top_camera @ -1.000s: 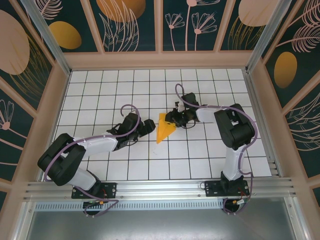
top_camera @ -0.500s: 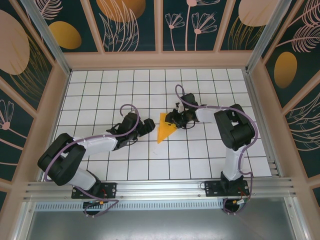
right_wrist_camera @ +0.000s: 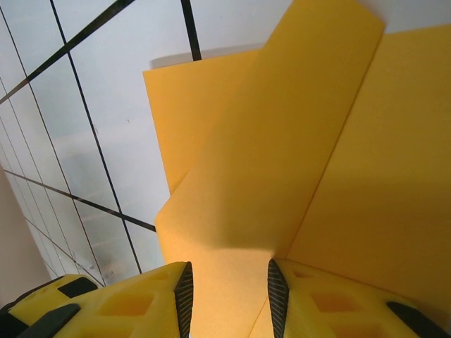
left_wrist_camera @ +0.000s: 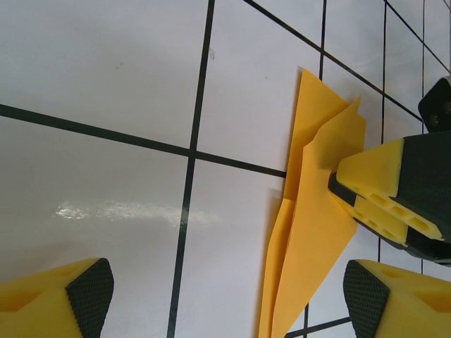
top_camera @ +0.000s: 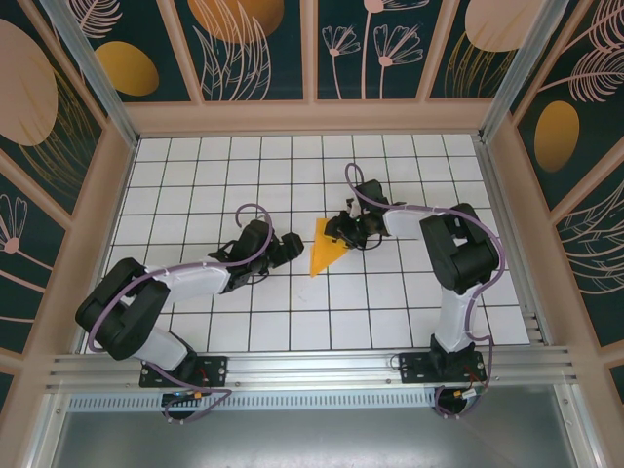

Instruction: Fold a paper plane with a square sheet of paper (pick it up from the middle)

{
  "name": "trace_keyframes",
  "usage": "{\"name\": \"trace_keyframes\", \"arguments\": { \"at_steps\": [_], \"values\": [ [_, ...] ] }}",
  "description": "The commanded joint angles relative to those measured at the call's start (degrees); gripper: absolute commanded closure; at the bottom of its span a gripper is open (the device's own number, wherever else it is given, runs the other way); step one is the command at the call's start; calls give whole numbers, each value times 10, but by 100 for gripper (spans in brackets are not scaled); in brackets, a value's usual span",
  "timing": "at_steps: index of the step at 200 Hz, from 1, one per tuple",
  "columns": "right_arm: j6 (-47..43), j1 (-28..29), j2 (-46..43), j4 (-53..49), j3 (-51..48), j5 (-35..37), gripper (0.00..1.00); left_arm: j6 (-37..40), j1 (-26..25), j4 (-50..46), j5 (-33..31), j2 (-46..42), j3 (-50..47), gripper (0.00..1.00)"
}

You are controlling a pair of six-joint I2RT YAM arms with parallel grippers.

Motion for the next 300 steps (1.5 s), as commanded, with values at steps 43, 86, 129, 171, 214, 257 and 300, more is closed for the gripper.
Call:
{"name": "trace_keyframes", "arguments": {
  "at_steps": [43, 86, 129, 171, 214, 257, 300],
  "values": [
    [20, -11, -35, -37, 7, 57, 61, 18, 4, 43, 41, 18, 7, 15],
    [19, -10, -14, -29, 15, 35, 60, 20, 4, 47, 49, 23, 9, 15],
    [10, -4, 5, -36, 30, 14, 62, 20, 4, 50, 55, 30, 12, 15],
    [5, 4, 6, -18, 29, -9, 66, 21, 4, 48, 55, 32, 11, 15],
    [0, 8, 6, -2, 26, -33, 70, 20, 4, 49, 58, 42, 13, 15],
    [-16, 19, 2, 30, 10, -56, 76, 19, 5, 56, 61, 44, 14, 14],
    [-32, 22, -1, 54, 5, -70, 95, 12, 16, 76, 74, 29, 2, 14]
  ]
}}
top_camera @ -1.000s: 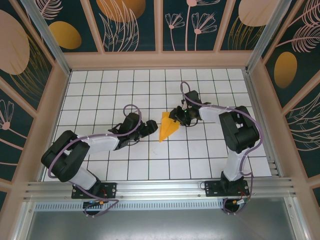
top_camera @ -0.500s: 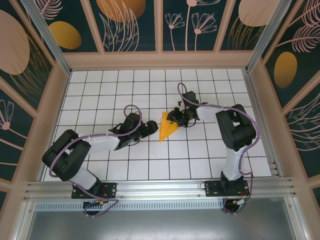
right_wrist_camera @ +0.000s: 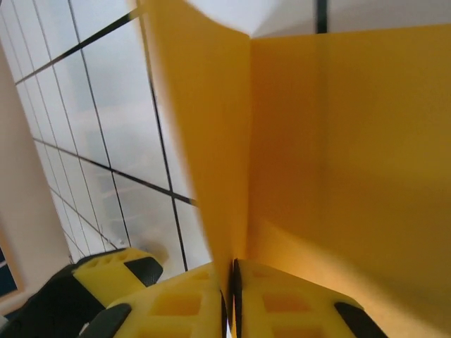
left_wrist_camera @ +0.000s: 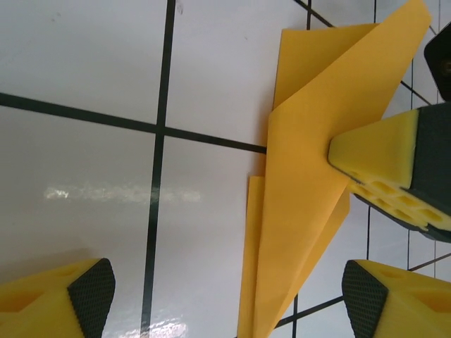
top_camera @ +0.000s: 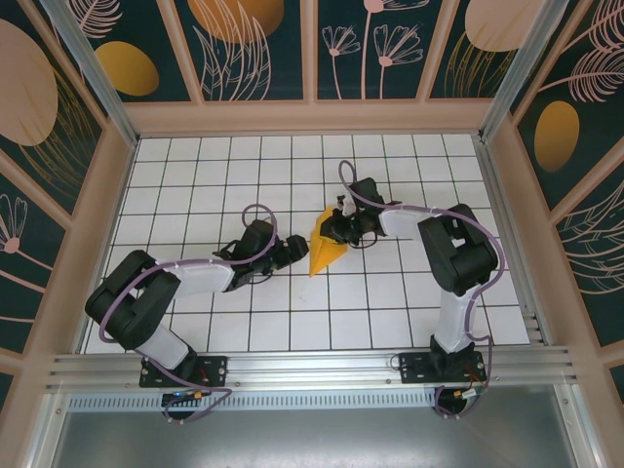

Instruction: Fold a paper plane with a square sheet of paper (pick it up from the middle)

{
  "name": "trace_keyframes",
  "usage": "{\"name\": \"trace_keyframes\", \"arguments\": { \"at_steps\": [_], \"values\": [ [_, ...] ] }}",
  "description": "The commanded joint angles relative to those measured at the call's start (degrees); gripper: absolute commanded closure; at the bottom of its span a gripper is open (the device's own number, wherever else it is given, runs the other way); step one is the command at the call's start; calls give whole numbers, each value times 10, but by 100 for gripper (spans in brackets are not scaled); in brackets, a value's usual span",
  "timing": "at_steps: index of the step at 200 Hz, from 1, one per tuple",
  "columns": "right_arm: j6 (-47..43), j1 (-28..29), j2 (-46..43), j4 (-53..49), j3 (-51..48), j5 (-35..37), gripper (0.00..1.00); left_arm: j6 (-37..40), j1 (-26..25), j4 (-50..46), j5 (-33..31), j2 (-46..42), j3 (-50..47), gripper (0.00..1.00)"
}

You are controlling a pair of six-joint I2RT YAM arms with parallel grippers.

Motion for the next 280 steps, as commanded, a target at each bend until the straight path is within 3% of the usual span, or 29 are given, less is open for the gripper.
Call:
{"name": "trace_keyframes", "arguments": {
  "at_steps": [1, 31, 48, 60, 98, 163, 194, 244, 264, 280],
  "values": [
    [-18, 2, -1, 31, -7, -24, 95, 6, 9, 32, 14, -8, 1, 14],
    [-26, -9, -37, 79, -10, -59, 100, -1, 23, 59, 32, -33, -20, 12],
    [-7, -28, -65, 145, -22, -121, 100, -16, 37, 97, 57, -60, -43, 8],
    [12, -38, -77, 187, -27, -163, 100, -34, 52, 145, 80, -80, -65, 2],
    [79, -51, -89, 277, -28, -230, 100, -70, 74, 291, 145, -122, -101, 1],
    [183, -46, -75, 388, -44, -284, 99, -102, 74, 389, 199, -64, -73, 18],
    [188, -34, -61, 384, -36, -292, 99, -138, 74, 465, 223, -24, -67, 36],
    [147, -33, -54, 322, -28, -276, 96, -141, 74, 488, 221, -12, -64, 80],
    [112, -40, -56, 266, -17, -257, 88, -129, 75, 460, 209, -17, -60, 97],
    [80, -52, -65, 217, -14, -225, 74, -110, 74, 413, 193, -26, -56, 100]
  ]
}}
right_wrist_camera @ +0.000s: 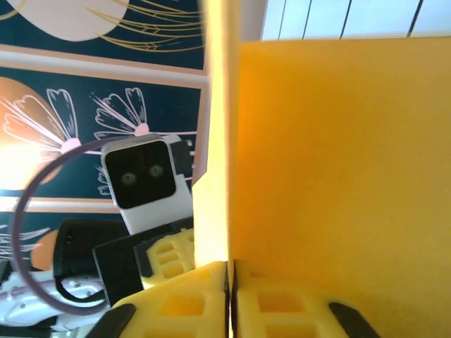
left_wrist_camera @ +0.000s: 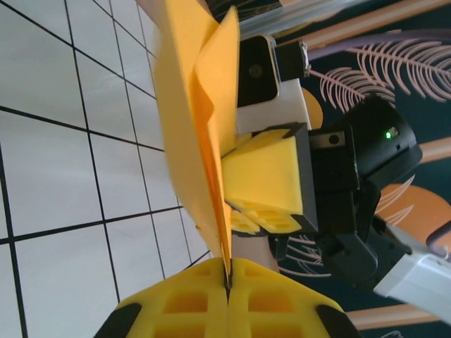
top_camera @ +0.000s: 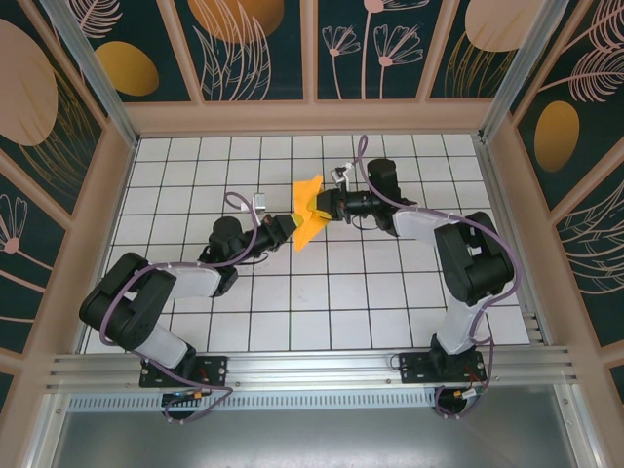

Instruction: Fold a paper plane with a square sheet of paper (pick it up from the middle)

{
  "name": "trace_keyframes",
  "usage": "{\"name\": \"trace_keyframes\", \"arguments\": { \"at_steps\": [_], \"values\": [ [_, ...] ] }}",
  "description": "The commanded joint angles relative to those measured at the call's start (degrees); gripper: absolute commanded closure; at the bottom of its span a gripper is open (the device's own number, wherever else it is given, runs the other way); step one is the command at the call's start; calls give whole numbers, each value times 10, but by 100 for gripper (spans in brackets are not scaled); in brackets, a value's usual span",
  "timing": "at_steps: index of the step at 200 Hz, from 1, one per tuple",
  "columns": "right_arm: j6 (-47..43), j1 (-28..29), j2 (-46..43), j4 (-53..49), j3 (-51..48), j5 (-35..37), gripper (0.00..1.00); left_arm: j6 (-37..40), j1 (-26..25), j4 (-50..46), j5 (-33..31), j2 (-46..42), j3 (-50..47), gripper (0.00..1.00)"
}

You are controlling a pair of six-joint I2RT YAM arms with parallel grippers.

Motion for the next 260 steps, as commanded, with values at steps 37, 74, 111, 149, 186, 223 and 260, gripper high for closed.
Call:
{"name": "trace_keyframes", "arguments": {
  "at_steps": [37, 74, 111, 149, 186, 223, 260],
  "values": [
    [-165, -44, -46, -214, 22, 179, 44, 156, 2, -367, -141, -70, 85, 100],
    [-229, -47, -93, -278, 11, 347, 30, 254, -3, -734, -378, -85, 213, 100],
    [-237, -47, -121, -285, -10, 441, 25, 269, -31, -931, -546, -25, 335, 99],
    [-222, -51, -123, -289, -22, 476, 25, 256, -89, -1061, -669, 115, 462, 98],
    [-199, -64, -130, -286, -43, 494, 25, 264, -112, -1055, -638, 221, 541, 91],
    [-184, -79, -141, -265, -71, 467, 33, 320, -112, -883, -466, 218, 521, 50],
    [-176, -60, -123, -259, -67, 454, 36, 334, -82, -812, -398, 170, 478, 34]
  ]
}}
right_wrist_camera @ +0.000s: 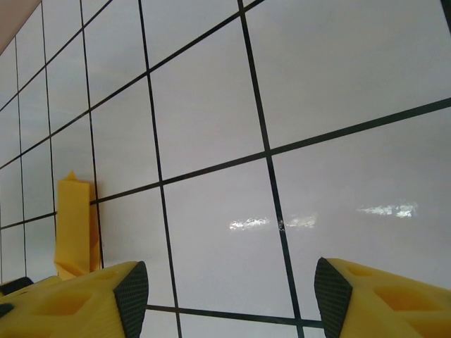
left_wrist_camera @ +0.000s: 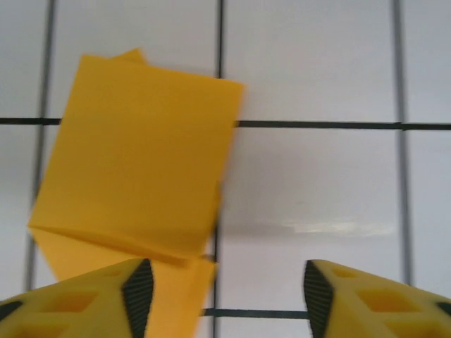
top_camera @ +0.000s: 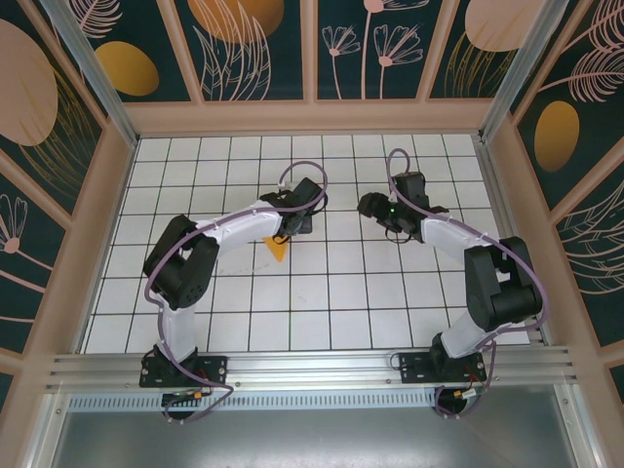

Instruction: Fold a paper plane with a square sheet of paper (pick it up from the middle)

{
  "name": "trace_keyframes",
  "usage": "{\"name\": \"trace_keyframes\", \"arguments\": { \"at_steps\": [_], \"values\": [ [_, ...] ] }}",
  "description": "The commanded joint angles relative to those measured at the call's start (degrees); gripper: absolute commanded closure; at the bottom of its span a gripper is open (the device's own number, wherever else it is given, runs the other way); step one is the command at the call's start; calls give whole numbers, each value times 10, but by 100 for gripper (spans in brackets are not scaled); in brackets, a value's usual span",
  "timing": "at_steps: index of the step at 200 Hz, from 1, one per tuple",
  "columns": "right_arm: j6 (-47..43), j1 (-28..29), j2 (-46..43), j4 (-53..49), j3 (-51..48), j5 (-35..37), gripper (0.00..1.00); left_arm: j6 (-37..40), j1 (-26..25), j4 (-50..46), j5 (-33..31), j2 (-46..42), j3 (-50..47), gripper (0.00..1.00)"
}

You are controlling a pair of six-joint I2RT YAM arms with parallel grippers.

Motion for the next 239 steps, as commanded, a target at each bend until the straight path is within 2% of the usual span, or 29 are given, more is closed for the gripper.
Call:
{"name": "trace_keyframes", "arguments": {
  "at_steps": [1, 27, 57, 80, 110, 165, 198, 214, 239],
  "values": [
    [11, 17, 1, 16, 7, -17, 37, 20, 27, 78, 78, -56, -39, 34],
    [13, 83, 38, 23, 34, -23, 47, 2, 82, 126, 109, -124, -112, 28],
    [17, 178, 113, 18, 99, -39, 64, -17, 137, 141, 61, -210, -192, 13],
    [20, 230, 172, 4, 160, -48, 70, -38, 179, 146, 34, -262, -251, 7],
    [9, 274, 242, -32, 244, -59, 71, -62, 223, 166, 32, -314, -315, 4],
    [-13, 291, 342, -107, 353, -54, 71, -69, 237, 180, 48, -328, -346, 3],
    [-53, 288, 370, -173, 386, -40, 72, -68, 238, 192, 65, -322, -350, 2],
    [-102, 279, 365, -204, 373, -38, 72, -66, 238, 193, 71, -320, -351, 2],
    [-248, 270, 340, -298, 346, -38, 72, -58, 238, 195, 81, -320, -351, 2]
  ]
}}
